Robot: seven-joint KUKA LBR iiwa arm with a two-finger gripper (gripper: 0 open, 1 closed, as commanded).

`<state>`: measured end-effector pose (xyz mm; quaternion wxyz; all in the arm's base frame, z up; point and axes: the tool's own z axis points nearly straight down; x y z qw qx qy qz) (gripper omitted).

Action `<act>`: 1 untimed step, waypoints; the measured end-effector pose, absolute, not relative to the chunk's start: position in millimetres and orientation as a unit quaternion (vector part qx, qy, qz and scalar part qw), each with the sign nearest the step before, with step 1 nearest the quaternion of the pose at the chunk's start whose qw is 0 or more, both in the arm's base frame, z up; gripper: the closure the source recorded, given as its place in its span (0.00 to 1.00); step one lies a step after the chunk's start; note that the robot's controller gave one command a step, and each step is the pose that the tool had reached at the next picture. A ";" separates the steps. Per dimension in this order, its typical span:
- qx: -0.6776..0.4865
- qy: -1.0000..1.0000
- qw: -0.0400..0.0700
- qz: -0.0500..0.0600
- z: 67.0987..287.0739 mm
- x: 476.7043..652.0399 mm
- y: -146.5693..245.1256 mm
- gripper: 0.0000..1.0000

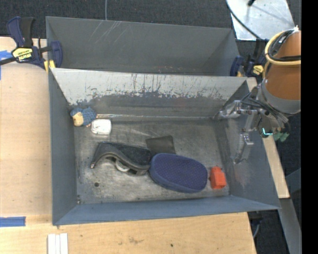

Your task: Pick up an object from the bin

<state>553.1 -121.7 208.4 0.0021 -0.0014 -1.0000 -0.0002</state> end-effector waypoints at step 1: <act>0.085 -0.996 -0.004 0.002 71.2 535.3 -51.1 0.00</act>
Offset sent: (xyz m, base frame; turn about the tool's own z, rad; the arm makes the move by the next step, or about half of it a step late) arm -0.0203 0.0718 -0.1384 -0.1747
